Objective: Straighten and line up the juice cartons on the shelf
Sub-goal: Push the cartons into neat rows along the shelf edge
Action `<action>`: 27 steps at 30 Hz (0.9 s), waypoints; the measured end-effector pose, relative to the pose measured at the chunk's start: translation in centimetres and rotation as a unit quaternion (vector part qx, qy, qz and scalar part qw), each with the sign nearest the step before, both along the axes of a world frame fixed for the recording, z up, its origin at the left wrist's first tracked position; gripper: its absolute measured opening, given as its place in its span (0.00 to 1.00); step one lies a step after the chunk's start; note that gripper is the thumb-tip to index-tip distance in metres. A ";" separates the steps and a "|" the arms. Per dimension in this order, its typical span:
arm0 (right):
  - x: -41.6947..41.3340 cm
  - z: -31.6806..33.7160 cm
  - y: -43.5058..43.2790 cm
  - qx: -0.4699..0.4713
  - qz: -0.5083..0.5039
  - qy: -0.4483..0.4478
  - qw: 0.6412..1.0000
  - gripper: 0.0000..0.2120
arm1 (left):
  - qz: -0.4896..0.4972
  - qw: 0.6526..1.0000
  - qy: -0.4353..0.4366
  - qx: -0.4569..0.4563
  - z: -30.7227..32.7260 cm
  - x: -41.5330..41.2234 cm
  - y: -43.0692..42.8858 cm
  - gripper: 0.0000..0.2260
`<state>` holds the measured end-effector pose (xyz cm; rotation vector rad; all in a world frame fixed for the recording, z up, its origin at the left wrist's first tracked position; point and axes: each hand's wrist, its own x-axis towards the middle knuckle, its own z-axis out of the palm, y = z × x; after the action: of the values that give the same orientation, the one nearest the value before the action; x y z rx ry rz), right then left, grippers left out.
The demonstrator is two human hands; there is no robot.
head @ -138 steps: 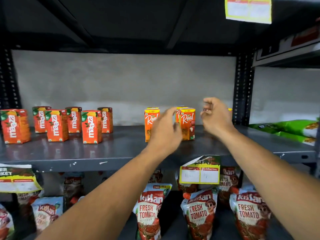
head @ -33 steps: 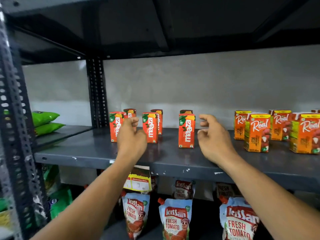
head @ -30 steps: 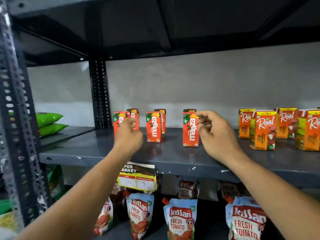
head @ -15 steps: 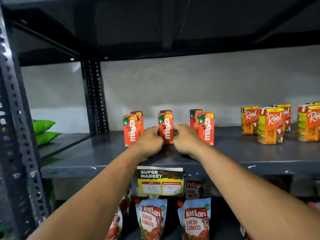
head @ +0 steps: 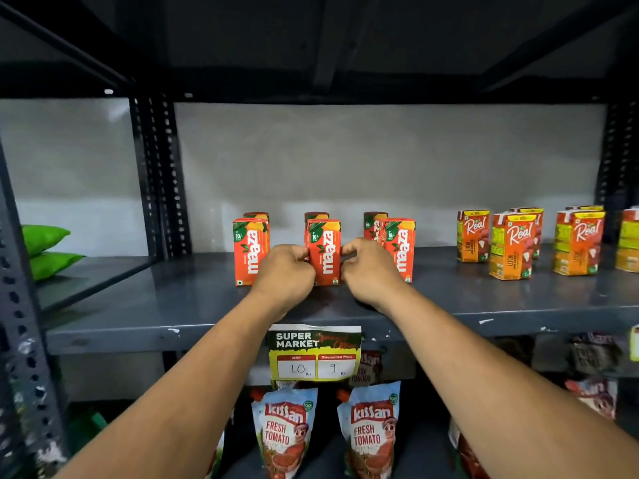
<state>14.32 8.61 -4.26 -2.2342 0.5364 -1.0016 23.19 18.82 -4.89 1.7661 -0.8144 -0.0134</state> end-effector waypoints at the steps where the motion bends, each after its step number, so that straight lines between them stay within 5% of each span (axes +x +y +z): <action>1: -0.1 0.1 0.0 -0.001 -0.001 0.001 1.000 0.11 | 0.000 1.000 0.000 -0.001 0.0 -0.1 0.0 0.16; 14: 0.0 -0.1 0.2 0.003 0.002 0.016 1.000 0.15 | -0.013 0.999 0.021 -0.022 0.0 0.1 0.0 0.15; 21: -1.2 0.6 2.2 -0.098 0.004 -0.176 0.979 0.12 | 0.173 0.964 -0.088 -0.182 1.8 0.3 5.9 0.12; 25: 1.4 0.9 6.8 -0.116 0.101 -0.050 0.987 0.15 | 0.158 0.980 0.008 -0.119 2.4 5.0 8.6 0.19; 27: 3.8 0.9 8.1 -0.090 0.104 0.054 0.989 0.17 | 0.123 0.991 0.026 -0.054 1.5 5.9 9.0 0.14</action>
<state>18.15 16.71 -3.38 -2.4557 0.2597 -0.8554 29.05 27.80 -3.35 1.7462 -0.5453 0.1460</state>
